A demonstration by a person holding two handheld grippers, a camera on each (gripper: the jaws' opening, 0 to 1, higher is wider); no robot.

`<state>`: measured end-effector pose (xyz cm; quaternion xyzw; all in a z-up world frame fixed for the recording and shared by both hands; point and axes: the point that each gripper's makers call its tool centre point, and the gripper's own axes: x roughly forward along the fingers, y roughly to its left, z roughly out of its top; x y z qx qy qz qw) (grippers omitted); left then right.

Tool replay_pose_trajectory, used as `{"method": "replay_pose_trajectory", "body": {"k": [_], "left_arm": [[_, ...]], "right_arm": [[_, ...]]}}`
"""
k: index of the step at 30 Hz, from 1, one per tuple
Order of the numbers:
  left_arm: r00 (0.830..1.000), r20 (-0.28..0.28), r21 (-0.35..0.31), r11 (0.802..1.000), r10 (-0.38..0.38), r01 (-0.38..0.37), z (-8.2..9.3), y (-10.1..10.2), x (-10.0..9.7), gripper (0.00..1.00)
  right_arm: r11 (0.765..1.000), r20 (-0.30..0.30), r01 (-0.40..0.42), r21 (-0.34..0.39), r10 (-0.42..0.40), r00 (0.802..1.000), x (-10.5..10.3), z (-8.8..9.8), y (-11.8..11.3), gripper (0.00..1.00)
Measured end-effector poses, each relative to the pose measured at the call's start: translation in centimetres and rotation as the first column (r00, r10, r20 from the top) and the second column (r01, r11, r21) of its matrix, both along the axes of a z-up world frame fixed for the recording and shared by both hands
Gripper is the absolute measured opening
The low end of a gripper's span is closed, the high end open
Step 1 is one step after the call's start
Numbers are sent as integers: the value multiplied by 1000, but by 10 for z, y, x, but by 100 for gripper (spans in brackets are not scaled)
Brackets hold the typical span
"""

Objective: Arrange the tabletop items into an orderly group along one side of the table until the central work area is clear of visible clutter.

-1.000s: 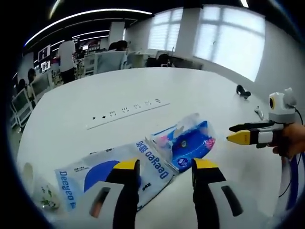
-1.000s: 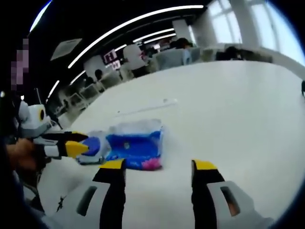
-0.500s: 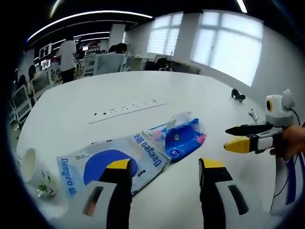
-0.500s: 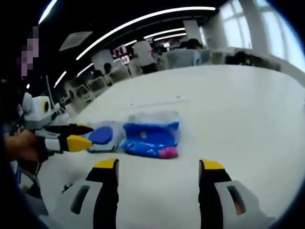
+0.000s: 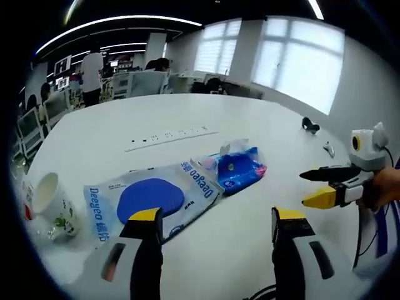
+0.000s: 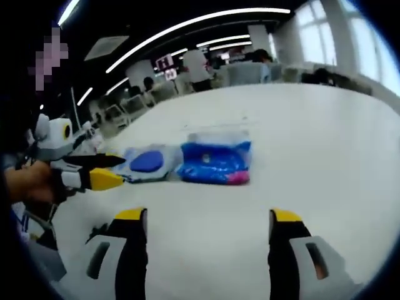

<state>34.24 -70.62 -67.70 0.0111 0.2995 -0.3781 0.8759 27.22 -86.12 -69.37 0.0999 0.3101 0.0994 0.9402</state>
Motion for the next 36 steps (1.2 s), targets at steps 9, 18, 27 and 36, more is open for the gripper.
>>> {"method": "replay_pose_trajectory", "body": {"k": [9,18,27,36], "left_arm": [[1000,9,-10,1000,1,-1,1,11,-13,80],[1000,17,-21,1000,1,0,1,21,-23,84],[1000,24,-27,1000,3,-2,0,31,-33,88],[999,33,-18,1000,10,-9,-2,43,-36,89]], "right_arm": [[1000,9,-14,-2,14,1000,-11,2,9,83],[999,9,-34,-9,34,999,-24,-1,19,92],[999,9,-39,-5,39,999,-36,-4,27,98],[999,9,-54,-4,54,999,-44,-7,35,100]]}}
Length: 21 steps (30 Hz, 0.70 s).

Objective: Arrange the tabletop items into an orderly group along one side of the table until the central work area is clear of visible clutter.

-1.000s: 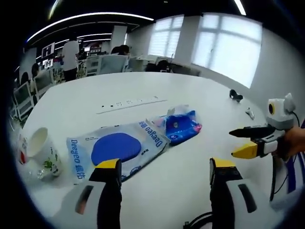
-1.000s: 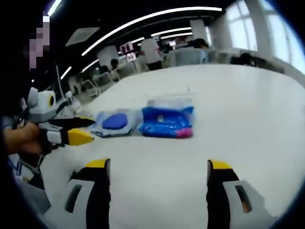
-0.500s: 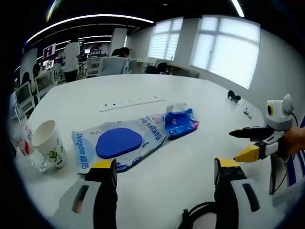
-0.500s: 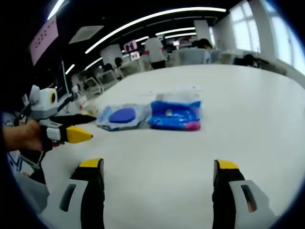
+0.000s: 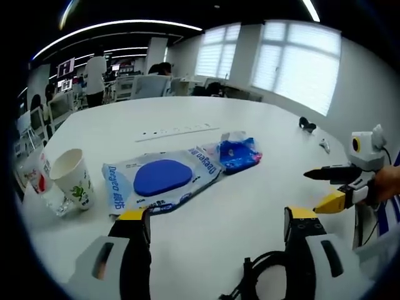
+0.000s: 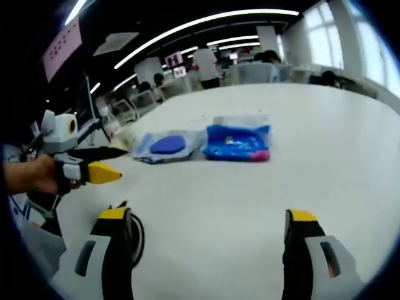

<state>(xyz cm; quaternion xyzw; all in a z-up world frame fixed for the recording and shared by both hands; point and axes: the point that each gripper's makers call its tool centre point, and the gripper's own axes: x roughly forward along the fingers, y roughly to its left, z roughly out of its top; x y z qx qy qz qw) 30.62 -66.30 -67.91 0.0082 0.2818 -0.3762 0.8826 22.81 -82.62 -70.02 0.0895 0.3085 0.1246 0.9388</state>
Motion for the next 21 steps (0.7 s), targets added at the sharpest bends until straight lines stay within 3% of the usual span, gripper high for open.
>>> {"method": "replay_pose_trajectory", "body": {"k": [21], "left_arm": [[1000,26,20,1000,9,-10,-3,30,-33,95]], "right_arm": [[1000,25,-22,-6,22,999,-17,4,22,100]]}}
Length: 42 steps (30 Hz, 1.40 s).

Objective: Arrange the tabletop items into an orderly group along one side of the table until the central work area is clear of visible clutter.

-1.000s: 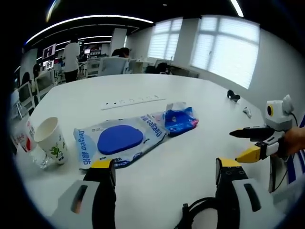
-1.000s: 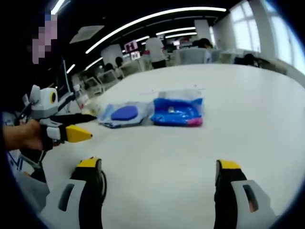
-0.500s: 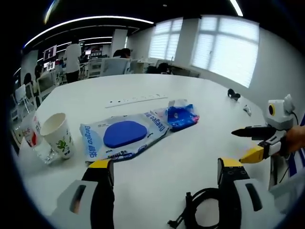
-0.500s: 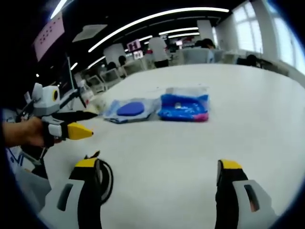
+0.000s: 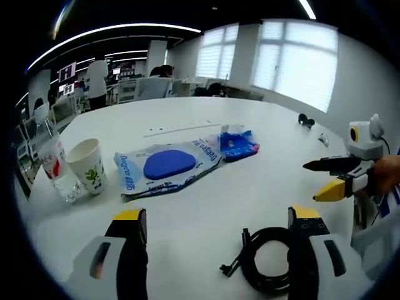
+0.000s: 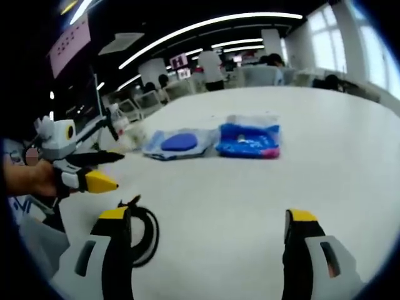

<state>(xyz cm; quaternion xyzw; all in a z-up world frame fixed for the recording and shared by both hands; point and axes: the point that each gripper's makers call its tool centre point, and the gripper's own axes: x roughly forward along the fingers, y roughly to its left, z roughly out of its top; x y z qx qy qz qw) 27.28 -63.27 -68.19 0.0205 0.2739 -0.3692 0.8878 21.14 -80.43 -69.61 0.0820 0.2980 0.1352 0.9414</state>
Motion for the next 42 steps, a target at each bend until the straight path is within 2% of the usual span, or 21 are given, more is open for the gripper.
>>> {"method": "replay_pose_trajectory", "body": {"k": [6,16,20,24,26,31,34,38,42], "left_arm": [[1000,-11,-9,1000,21,-21,-3,12,-13,97],[997,-23,17,997,75,-75,-12,28,-29,98],[994,-18,41,993,110,-109,-15,33,-30,97],[991,-15,90,988,129,-127,-23,35,-31,97],[990,-12,86,987,137,-136,-23,33,-31,97],[989,-1,163,976,147,-145,-34,35,-34,97],[983,-19,201,964,180,-173,-43,41,-37,97],[980,-33,232,955,196,-184,-50,43,-40,95],[979,-32,270,945,203,-187,-53,41,-42,93]], "right_arm": [[1000,-1,-7,-2,7,1000,-6,-3,5,100],[998,-17,-52,-30,51,999,-12,-11,23,100],[996,-18,-63,-66,62,998,-10,-13,31,100],[989,-28,-62,-132,59,998,-6,-17,34,99],[987,-21,-68,-144,65,998,-3,-17,40,100],[967,-51,-125,-221,117,992,-2,-25,52,99],[957,-63,-131,-261,118,991,-1,-30,55,96],[935,-81,-139,-326,120,990,-1,-33,55,86],[923,-101,-169,-346,142,985,-2,-37,61,82]]}}
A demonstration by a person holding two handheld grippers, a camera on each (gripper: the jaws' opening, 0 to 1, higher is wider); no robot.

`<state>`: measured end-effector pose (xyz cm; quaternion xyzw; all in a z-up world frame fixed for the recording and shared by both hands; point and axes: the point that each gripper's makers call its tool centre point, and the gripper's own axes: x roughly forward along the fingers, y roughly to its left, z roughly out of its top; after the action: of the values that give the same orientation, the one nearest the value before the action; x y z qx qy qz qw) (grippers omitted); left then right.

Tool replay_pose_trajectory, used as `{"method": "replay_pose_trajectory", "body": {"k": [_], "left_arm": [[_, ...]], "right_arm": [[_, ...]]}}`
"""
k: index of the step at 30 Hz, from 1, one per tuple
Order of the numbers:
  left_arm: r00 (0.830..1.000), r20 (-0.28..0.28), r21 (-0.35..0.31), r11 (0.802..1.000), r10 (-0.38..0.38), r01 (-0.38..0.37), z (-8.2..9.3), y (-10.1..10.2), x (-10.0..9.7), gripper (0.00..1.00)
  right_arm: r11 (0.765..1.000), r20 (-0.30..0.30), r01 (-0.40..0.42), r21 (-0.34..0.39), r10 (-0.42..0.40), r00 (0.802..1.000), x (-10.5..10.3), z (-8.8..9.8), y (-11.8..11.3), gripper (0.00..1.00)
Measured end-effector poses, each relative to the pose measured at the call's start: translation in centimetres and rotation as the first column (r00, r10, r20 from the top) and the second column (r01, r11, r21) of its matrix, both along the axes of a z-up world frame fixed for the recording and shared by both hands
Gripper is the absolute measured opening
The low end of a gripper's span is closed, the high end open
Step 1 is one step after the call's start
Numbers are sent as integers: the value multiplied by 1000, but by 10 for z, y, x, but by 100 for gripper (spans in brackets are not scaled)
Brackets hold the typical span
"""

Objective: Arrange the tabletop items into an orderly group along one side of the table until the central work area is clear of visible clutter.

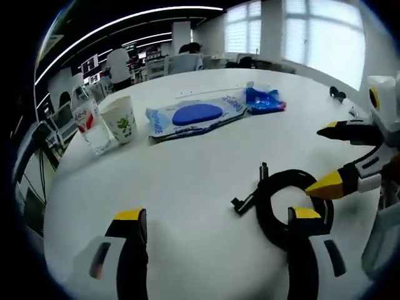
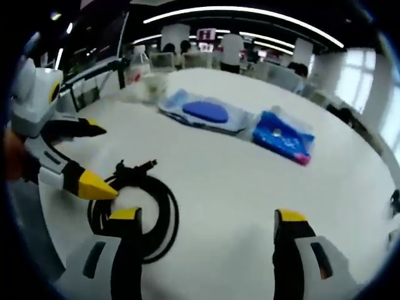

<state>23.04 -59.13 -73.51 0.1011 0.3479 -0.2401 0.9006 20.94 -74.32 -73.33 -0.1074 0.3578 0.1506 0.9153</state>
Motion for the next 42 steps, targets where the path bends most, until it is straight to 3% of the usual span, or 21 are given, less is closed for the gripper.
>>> {"method": "replay_pose_trajectory", "body": {"k": [7,19,27,32,42], "left_arm": [[1000,-17,44,999,-3,4,-5,-5,-5,92],[999,-29,98,995,36,-33,-4,-3,-10,87],[997,-58,115,992,50,-43,-5,-7,-18,74],[989,-130,75,995,73,-64,-9,-14,-28,58],[979,-176,72,994,99,-88,-9,-20,-35,45]], "right_arm": [[998,-48,-51,-45,49,998,-5,-9,11,68],[993,-63,-97,-72,92,994,-10,-8,24,38],[996,-80,-76,-37,73,994,-12,-11,28,25],[997,-86,-68,-20,67,994,-14,-11,31,20],[998,-95,-59,-8,58,994,-15,-13,37,11]]}}
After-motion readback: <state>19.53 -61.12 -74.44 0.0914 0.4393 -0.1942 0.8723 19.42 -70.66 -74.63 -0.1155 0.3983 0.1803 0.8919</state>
